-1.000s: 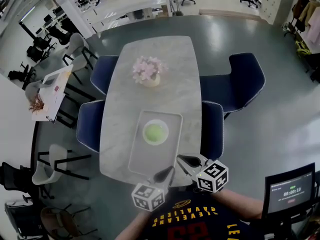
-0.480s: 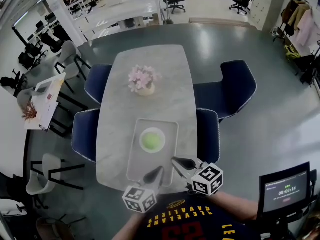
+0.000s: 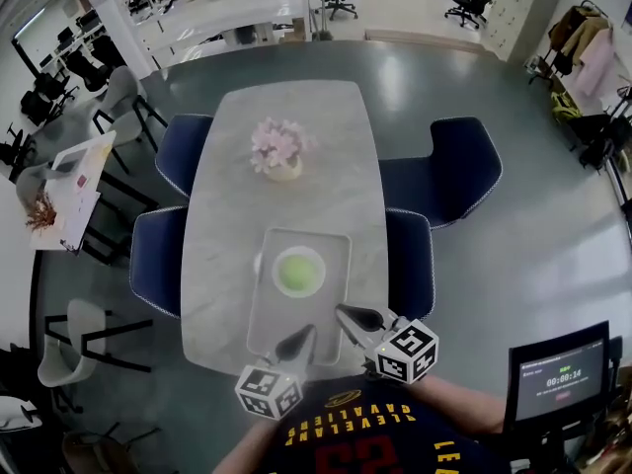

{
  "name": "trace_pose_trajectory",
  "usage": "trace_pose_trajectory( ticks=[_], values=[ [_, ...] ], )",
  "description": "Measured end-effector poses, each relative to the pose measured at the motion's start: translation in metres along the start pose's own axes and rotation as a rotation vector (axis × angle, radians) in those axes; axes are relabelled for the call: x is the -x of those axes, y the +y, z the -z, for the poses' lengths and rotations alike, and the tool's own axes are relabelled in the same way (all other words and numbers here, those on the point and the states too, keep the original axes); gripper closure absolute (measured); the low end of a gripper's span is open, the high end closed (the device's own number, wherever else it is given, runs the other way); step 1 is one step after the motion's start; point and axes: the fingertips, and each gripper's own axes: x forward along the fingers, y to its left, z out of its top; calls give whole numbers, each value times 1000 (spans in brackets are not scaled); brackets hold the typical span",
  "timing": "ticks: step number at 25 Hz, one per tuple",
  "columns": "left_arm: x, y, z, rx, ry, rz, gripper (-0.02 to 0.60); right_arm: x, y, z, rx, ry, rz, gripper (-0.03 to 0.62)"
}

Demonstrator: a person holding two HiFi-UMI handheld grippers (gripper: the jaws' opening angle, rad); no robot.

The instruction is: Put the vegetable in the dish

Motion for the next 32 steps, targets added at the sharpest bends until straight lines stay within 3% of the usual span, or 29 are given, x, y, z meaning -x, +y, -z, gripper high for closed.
trace_pose_trajectory(
  ticks=[10, 24, 32],
  values=[
    [18, 14, -3, -61, 17, 16, 580, -16, 20, 1, 15, -45, 11, 588],
    [9, 7, 5, -60, 51, 55, 580, -6, 19, 5, 5, -41, 43, 588],
    [17, 6, 18, -44, 60, 32, 580, -3, 25, 15, -1, -19, 30, 588]
  ],
)
